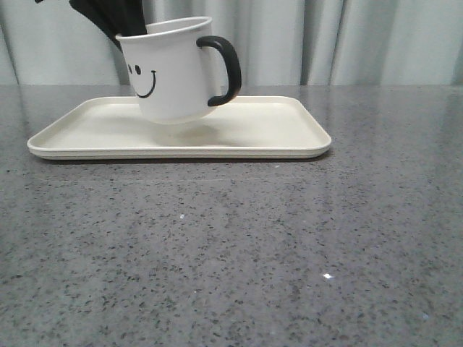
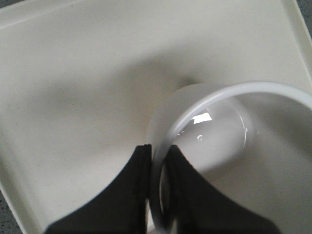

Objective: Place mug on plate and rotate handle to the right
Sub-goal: 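Carry the mug over the cream tray and lower it onto the tray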

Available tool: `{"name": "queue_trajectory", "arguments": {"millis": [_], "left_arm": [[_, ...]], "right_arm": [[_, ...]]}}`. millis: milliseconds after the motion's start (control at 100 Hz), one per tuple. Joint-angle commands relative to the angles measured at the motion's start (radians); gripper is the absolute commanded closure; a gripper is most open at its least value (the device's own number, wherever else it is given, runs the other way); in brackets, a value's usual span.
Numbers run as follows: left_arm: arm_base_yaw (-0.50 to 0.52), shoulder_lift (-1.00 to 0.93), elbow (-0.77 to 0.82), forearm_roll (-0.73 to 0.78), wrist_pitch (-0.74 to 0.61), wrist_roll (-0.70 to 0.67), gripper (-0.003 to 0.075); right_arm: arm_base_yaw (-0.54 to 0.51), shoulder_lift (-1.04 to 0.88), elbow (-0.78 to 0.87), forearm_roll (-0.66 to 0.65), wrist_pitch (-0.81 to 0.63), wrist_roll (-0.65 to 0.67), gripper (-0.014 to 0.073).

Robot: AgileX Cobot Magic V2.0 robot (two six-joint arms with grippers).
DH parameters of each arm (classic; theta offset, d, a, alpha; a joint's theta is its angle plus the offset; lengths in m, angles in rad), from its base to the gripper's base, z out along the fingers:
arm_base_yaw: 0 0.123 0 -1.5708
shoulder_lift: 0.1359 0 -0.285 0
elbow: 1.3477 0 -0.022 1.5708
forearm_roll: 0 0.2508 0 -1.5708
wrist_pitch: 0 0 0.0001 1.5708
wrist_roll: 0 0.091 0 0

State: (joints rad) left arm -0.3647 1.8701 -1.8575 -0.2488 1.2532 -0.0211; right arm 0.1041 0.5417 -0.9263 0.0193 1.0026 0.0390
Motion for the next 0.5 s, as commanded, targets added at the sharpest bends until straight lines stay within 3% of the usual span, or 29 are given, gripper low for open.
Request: {"name": "queue_trajectory", "arguments": {"millis": [0,490], "left_arm": [[-0.008,-0.042,-0.035,-0.018,0.01,-0.012,0.0741],[-0.008,-0.011,-0.035,0.001,0.01,-0.003,0.0741]], "right_arm": [[0.0,0.015,-0.031,-0.004,-0.063,-0.006,0.0042],[0.0,0.015,-0.031,-0.004,-0.063,-0.006,0.0042]]}}
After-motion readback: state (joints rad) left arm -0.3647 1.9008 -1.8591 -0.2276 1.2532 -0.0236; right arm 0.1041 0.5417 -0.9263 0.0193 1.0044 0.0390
